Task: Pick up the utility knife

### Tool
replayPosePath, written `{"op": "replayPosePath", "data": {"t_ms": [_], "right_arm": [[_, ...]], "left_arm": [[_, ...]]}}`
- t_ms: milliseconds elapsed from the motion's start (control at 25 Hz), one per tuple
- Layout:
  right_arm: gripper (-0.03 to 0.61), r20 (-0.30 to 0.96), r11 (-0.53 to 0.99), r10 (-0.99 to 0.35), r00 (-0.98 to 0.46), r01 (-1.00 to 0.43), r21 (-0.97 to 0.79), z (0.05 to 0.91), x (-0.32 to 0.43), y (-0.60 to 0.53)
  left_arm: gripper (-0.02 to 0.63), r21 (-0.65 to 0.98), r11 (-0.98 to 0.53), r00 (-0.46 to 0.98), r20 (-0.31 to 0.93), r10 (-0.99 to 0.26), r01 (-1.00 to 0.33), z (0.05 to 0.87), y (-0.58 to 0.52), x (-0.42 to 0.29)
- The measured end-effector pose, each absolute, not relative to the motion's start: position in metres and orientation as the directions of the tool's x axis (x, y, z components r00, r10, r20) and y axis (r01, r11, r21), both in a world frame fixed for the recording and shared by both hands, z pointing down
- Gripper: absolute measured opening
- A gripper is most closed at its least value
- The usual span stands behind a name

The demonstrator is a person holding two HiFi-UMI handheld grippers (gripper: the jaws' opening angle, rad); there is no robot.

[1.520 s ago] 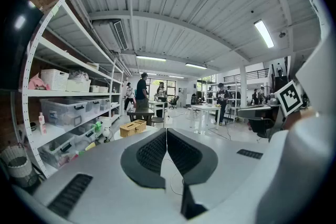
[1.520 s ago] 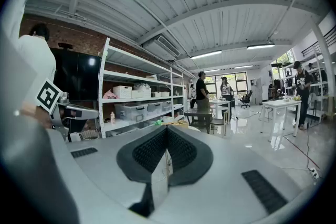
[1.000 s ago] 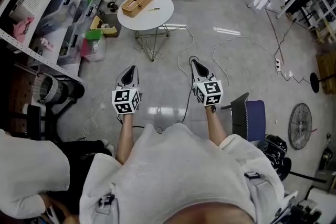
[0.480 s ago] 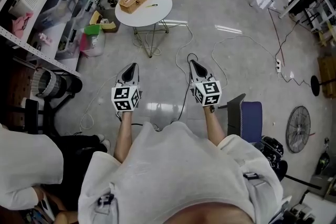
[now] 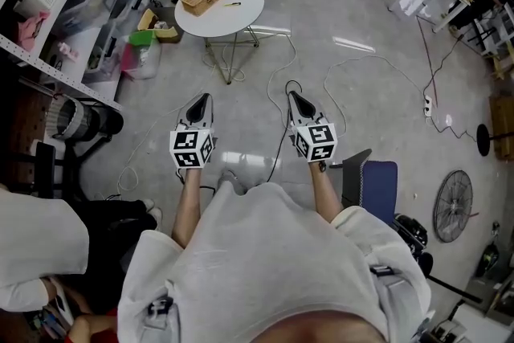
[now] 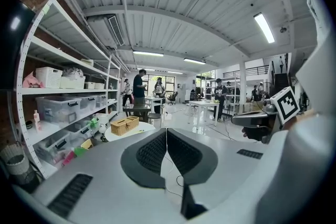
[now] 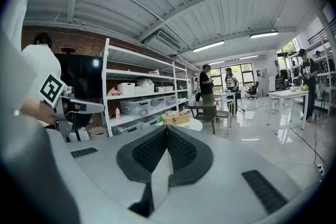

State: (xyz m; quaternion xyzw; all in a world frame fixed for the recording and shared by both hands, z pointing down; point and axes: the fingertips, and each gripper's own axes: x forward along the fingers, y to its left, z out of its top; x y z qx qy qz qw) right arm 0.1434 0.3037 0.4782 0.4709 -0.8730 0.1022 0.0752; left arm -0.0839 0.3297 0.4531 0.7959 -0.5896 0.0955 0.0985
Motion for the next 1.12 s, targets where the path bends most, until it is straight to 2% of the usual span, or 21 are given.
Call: {"op": "replayPosePath", "data": {"t_ms": [400, 1120], "right_arm": [[0.031, 0.238, 0.527, -0.809, -0.537, -0.843, -0.110, 0.490, 0.131, 0.256], [0.031, 0.240, 0.469, -0.851, -0.468, -0.881, -0.054, 0.466, 0.050, 0.072]], "left_arm": [[0.021, 0.062, -0.297, 0.303, 0.268, -0.915, -0.953, 0.466, 0.279, -0.094], [0.023, 0.102, -0.396, 0.409, 0.237, -0.881, -0.912, 0.455, 0.074, -0.168]]}}
